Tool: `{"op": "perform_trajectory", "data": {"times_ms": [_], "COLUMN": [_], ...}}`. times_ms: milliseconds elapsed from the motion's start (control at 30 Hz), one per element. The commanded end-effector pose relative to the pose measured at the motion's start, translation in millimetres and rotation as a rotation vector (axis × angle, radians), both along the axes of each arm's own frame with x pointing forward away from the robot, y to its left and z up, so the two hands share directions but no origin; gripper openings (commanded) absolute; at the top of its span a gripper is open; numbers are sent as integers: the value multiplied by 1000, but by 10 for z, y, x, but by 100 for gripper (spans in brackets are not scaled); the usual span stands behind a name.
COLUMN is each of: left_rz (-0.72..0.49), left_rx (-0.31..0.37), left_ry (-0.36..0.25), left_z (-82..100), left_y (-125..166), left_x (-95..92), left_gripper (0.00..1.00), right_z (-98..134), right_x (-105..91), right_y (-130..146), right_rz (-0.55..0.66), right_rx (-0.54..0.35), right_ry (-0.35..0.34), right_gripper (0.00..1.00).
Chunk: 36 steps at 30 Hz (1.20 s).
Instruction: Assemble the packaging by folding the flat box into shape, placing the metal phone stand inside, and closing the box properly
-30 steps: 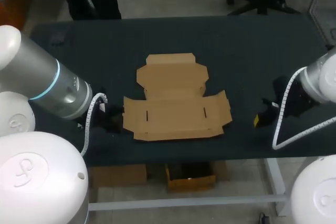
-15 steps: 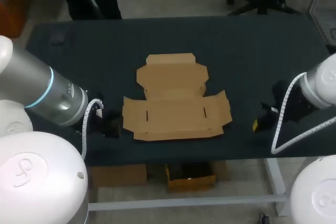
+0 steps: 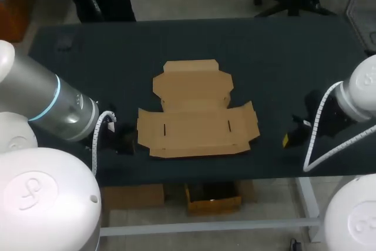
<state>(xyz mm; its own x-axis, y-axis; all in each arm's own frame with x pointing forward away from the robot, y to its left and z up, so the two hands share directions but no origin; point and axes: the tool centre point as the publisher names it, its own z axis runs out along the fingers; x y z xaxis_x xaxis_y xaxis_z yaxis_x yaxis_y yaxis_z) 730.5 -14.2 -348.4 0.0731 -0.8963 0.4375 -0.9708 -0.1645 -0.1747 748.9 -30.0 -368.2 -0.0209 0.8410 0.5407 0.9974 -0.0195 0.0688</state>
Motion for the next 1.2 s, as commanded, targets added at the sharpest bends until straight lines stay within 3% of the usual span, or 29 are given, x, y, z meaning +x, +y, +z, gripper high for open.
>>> {"op": "perform_trajectory", "data": {"times_ms": [33,567,1200], "left_rz": [0,-19,-131], "left_rx": [1,-1,-168], "left_ry": [0,4,32], "left_z": [-6,-158,-280], "left_y": [-4,-11,-134], "left_x": [4,48,91], "left_gripper": [0,0,0], "right_z": [6,-159,-414], "right_x": [-7,37,112], "right_y": [-14,114,489], "right_rz": [1,17,84], "right_rx": [5,52,87], "right_ry": [-1,8,59], "right_gripper": [0,0,0]}}
